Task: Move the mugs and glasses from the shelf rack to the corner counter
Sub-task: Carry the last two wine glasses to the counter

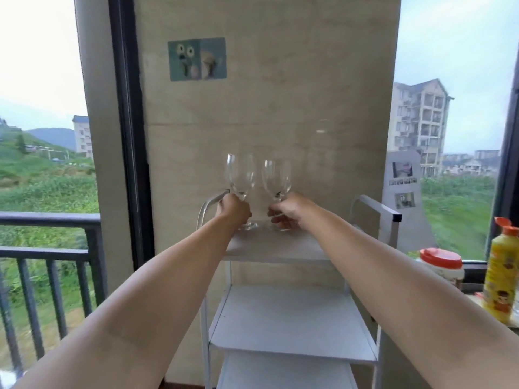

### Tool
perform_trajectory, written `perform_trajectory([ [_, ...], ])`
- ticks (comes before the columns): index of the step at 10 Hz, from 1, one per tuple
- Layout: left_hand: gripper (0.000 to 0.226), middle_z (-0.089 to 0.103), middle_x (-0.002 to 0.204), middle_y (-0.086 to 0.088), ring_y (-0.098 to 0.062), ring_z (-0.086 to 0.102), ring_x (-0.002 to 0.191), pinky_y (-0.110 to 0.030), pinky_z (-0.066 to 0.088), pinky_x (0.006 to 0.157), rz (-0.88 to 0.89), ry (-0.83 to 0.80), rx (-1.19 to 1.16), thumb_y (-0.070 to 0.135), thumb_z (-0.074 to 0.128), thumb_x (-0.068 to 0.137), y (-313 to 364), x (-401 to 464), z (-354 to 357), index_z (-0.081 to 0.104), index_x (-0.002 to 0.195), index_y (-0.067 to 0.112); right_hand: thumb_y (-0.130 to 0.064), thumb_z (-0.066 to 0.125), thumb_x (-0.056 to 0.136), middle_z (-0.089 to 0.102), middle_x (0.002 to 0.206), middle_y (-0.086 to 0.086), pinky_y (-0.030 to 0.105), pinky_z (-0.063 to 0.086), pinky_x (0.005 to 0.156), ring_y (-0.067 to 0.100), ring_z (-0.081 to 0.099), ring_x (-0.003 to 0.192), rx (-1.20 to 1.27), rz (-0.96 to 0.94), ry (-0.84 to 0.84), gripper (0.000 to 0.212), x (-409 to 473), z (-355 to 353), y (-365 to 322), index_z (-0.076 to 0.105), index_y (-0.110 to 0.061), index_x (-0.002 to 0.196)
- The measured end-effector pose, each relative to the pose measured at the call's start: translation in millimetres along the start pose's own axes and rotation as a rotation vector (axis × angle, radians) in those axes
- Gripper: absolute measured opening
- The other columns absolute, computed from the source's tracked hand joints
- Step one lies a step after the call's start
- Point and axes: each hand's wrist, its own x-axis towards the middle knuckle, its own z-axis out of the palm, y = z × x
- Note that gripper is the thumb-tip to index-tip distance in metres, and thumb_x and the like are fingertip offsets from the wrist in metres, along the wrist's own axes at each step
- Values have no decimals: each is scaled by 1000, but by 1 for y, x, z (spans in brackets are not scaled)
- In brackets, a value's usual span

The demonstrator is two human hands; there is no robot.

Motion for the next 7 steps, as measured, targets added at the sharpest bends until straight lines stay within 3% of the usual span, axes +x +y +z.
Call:
perform_trajectory([
  [1, 18, 70, 86, -13, -18, 55, 54, -26, 45, 54, 8, -18, 22, 3, 48, 92, 9, -15, -5, 61, 83, -4, -4, 45, 97, 52, 67, 4, 12, 38, 28, 1, 47, 24, -1, -7, 15, 26, -4, 1, -1, 47, -12, 72],
  [2, 20, 66, 68, -2, -8, 51, 40, -19, 41, 40, 13, -19, 66, 3, 46, 92, 14, -24, -8, 61, 79, 0, -4, 47, 95, 54, 68, 3, 11, 38, 29, 0, 50, 27, -28, -12, 50, 23, -12, -4, -2, 49, -13, 74],
  [3, 21, 70, 76, -2, -8, 53, 46, -19, 37, 41, 51, -23, 89, 5, 44, 90, 22, -36, -13, 65, 90, 0, -4, 47, 94, 56, 69, 3, 13, 40, 33, 5, 55, 38, -37, -18, 77, 24, -22, -13, -7, 52, -11, 73],
  [4, 20, 71, 76, 0, -6, 53, 45, -14, 34, 32, 90, -14, 97, 8, 46, 90, 32, -52, -20, 65, 91, 3, -5, 47, 95, 57, 69, 2, 18, 41, 38, 10, 56, 53, -32, -34, 96, 24, -39, -22, -18, 52, -11, 72],
  [5, 14, 66, 64, 3, -7, 51, 43, -9, 25, 24, 134, -5, 64, 8, 47, 90, 43, -73, -28, 61, 88, 6, -5, 48, 95, 58, 68, 1, 19, 41, 40, 10, 57, 54, -32, -58, 133, 24, -64, -32, -32, 53, -11, 72],
  [6, 18, 67, 66, 2, -10, 52, 47, -8, 31, 30, 190, -1, 58, 7, 46, 90, 56, -100, -40, 64, 87, 6, -5, 49, 94, 60, 69, 2, 21, 43, 42, 12, 58, 55, -28, -102, 173, 25, -96, -41, -47, 56, -9, 71],
  [7, 26, 73, 82, -7, -10, 53, 50, -19, 47, 62, 280, 40, 46, 4, 46, 87, 63, -138, -52, 70, 79, 3, -6, 49, 94, 61, 71, 2, 15, 42, 36, 12, 57, 54, -5, -144, 218, 26, -141, -42, -53, 58, -10, 70],
])
